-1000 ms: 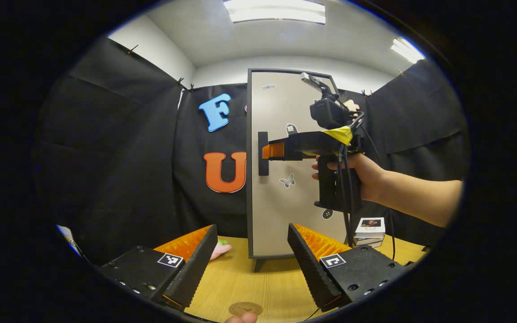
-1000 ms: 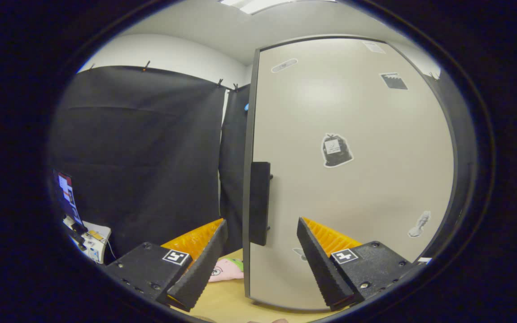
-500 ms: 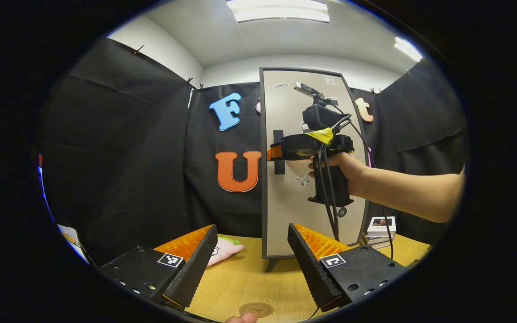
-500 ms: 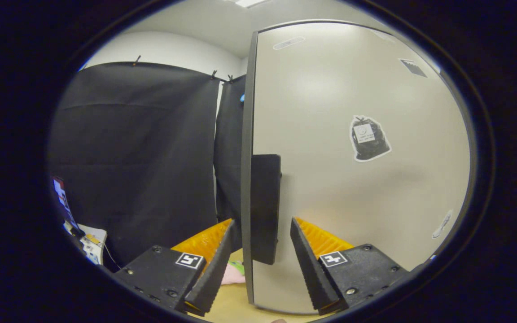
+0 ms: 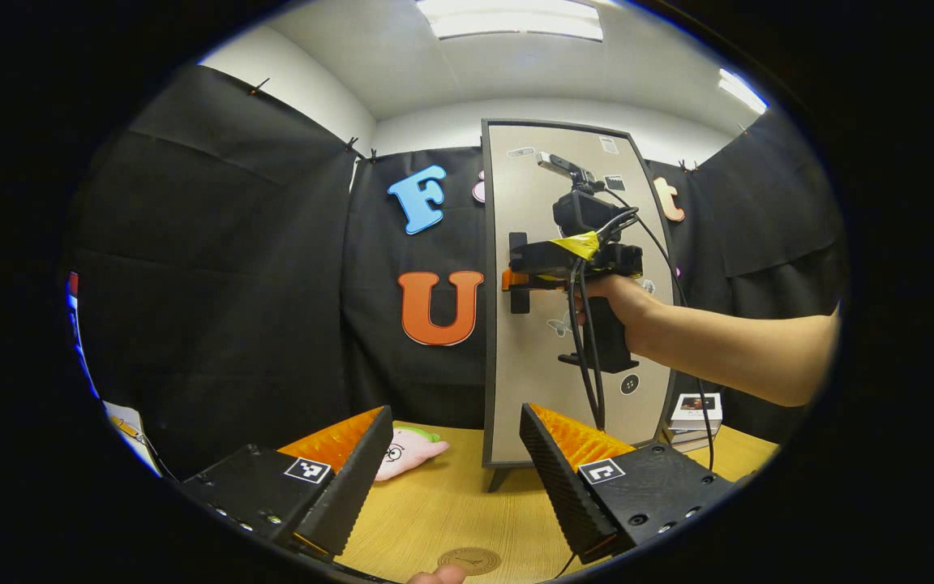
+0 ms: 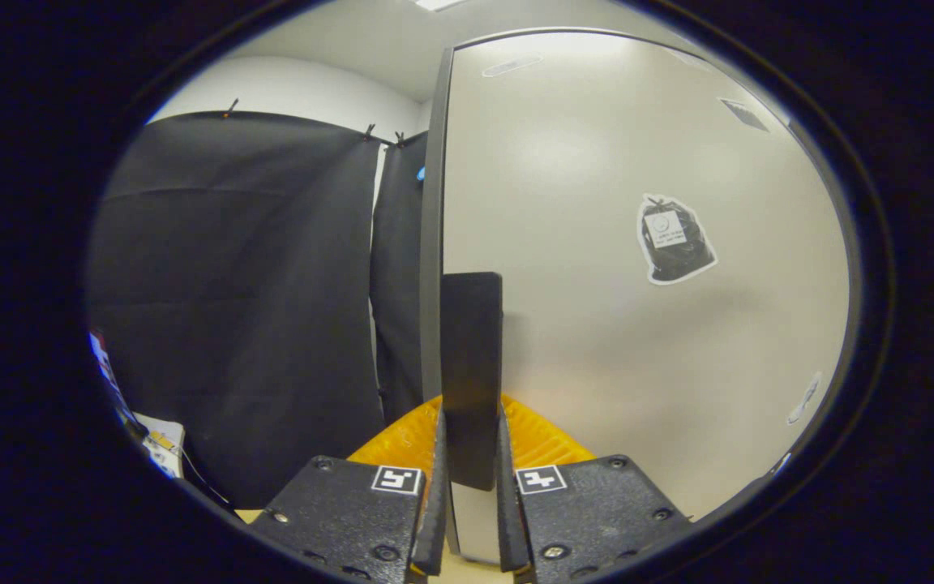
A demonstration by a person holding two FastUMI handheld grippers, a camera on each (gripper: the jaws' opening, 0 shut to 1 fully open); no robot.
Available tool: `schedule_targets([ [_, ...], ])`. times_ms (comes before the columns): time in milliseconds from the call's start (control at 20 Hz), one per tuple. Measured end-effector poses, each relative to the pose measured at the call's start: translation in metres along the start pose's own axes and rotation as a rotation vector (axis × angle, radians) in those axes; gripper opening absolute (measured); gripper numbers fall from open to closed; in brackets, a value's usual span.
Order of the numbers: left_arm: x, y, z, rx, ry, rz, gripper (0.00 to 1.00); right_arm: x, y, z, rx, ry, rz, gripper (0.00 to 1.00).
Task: Open the cabinet door with the right hand, grasp the bottle in the cabinet with the left hand and place it on the coaster, then close the cabinet door with the right hand.
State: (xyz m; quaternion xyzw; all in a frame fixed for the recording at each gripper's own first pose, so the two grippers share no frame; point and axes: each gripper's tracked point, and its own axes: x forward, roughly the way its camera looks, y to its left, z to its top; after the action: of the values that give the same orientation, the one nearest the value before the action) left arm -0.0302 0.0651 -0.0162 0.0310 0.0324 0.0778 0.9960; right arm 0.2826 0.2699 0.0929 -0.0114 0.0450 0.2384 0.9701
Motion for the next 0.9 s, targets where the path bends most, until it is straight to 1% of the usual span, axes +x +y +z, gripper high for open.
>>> schedule_targets([
  [50, 0.000, 0.000, 0.000, 0.000, 0.000, -0.002, 0.95, 0.000, 0.000, 0.000, -0.006, 0.006, 0.001, 0.25],
  [100, 0.000, -0.002, -0.001, 0.001, 0.002, -0.005, 0.95, 0.000, -0.001, 0.000, -0.024, 0.011, -0.008, 0.24],
  [150, -0.001, -0.004, -0.001, 0.004, 0.004, -0.008, 0.95, 0.000, -0.002, -0.001, -0.034, 0.014, -0.014, 0.23],
  [350, -0.002, -0.004, 0.009, 0.001, -0.012, -0.015, 0.95, -0.002, 0.000, -0.001, -0.008, 0.010, -0.012, 0.21],
  [500, 0.001, 0.001, 0.011, 0.010, -0.007, -0.001, 0.95, -0.008, 0.002, -0.001, -0.011, 0.008, -0.008, 0.20],
  [750, -0.002, -0.001, 0.002, -0.013, 0.014, 0.002, 0.95, -0.033, 0.012, -0.001, -0.013, 0.006, 0.072, 0.20],
  [900, -0.002, -0.003, 0.002, -0.012, 0.017, -0.002, 0.95, -0.042, 0.008, -0.003, -0.017, -0.002, 0.113, 0.20],
])
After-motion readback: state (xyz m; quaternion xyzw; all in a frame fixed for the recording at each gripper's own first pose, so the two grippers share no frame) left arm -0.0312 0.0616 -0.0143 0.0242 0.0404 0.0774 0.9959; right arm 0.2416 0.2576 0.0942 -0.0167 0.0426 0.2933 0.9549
